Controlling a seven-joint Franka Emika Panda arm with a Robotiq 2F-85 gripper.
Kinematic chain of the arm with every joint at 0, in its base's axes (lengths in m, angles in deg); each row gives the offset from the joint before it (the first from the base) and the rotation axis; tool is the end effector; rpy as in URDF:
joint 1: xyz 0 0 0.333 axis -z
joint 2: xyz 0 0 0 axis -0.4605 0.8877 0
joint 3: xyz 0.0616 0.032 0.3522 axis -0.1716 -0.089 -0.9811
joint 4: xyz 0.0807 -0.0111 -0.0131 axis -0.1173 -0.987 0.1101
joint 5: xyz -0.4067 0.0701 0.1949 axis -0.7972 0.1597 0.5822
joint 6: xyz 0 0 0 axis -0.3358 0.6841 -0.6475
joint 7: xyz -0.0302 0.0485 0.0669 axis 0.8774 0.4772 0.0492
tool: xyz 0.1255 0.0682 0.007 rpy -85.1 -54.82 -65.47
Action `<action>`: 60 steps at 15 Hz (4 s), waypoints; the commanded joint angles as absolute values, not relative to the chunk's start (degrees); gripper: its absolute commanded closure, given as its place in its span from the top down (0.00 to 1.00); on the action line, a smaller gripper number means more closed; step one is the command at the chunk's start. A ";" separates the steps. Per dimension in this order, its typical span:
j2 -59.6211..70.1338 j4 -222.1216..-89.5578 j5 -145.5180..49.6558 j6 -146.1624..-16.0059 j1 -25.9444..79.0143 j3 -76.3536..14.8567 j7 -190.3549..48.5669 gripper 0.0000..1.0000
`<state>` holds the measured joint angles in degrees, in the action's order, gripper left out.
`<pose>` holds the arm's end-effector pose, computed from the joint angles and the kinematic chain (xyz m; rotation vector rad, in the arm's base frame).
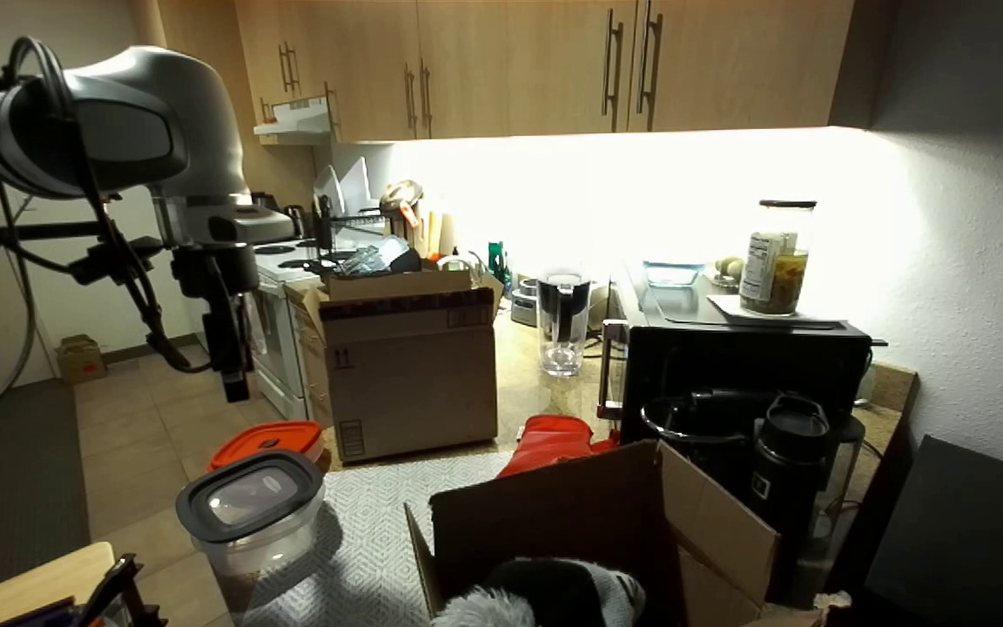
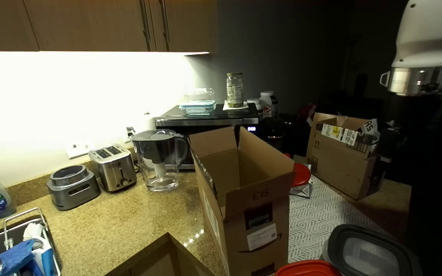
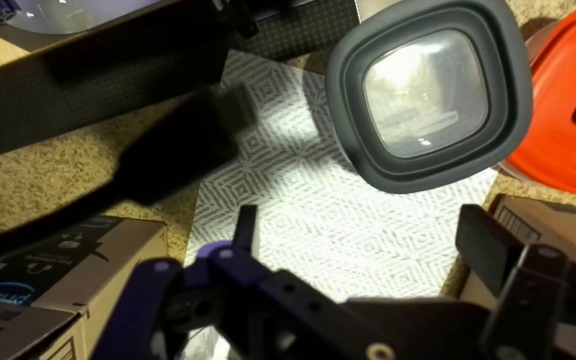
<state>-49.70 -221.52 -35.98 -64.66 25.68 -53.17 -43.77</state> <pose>0.3377 0.1186 0.3585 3.0208 -0.5347 -0.0213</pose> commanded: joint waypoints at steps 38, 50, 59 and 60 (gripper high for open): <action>-1.53 -189.67 -72.52 -74.37 24.52 -36.17 0.62 1.00; 9.99 -184.25 -79.63 -69.44 18.33 -31.49 5.34 1.00; 10.19 -184.25 -78.08 -70.26 18.53 -31.63 4.60 1.00; 10.19 -184.25 -78.08 -70.26 18.53 -31.62 4.60 1.00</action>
